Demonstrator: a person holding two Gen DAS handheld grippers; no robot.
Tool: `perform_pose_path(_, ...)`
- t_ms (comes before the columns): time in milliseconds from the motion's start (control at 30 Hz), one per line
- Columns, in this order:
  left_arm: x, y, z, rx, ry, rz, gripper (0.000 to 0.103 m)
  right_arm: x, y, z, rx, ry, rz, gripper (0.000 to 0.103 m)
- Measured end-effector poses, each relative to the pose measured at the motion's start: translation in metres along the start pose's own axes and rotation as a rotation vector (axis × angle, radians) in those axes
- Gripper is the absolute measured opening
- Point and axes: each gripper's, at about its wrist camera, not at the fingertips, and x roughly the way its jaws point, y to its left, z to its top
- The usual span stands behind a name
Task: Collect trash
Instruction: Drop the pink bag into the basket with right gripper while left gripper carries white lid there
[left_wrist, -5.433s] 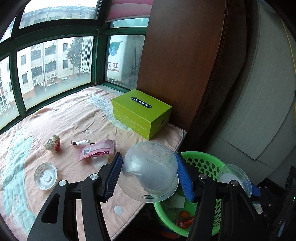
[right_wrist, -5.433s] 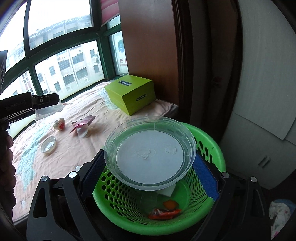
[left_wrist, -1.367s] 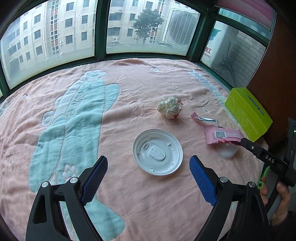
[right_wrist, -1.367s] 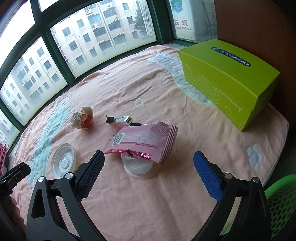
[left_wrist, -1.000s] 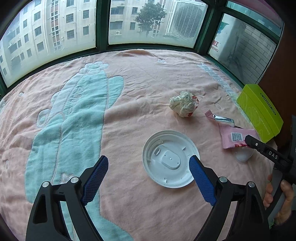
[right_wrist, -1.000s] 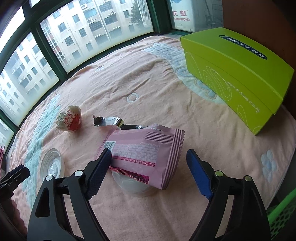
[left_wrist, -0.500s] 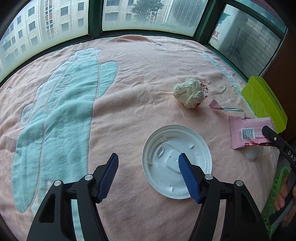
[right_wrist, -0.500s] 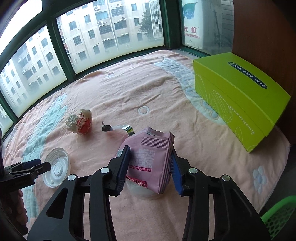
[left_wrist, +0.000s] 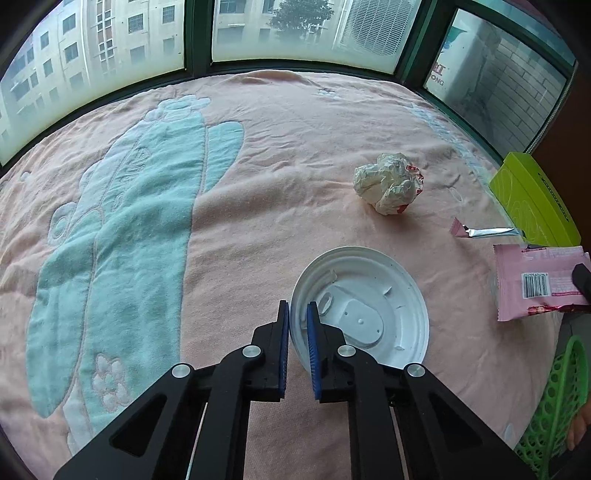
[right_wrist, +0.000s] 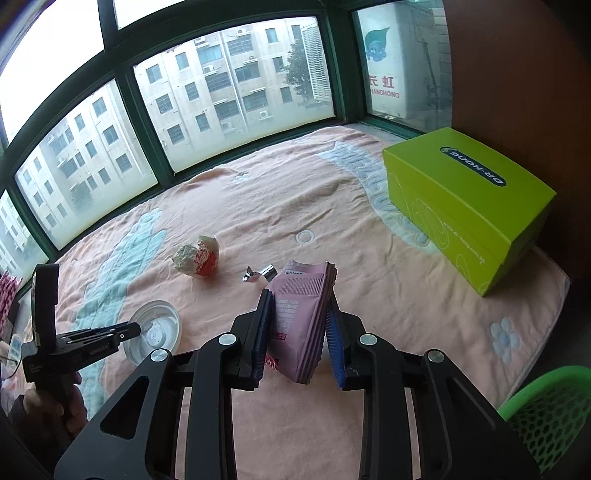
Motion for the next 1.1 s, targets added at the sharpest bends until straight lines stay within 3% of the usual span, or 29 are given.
perform_pose_path(367, -0.053, -0.019, -0.013, 0.019, -0.07, -0.073, 0.006, -0.061, -0.007, -0.02, 0.037, -0.069, -0.006, 0.028)
perform_pose_path(700, -0.106, -0.069, -0.028, 0.093, -0.145, -0.188, 0.006, -0.124, -0.025, -0.045, 0.055, -0.137, -0.082, 0.025)
perform_pose_path(1100, -0.143, -0.135, -0.045, 0.195, -0.169, -0.314, 0.006, -0.186, -0.059, -0.07, 0.109, -0.199, -0.2, 0.023)
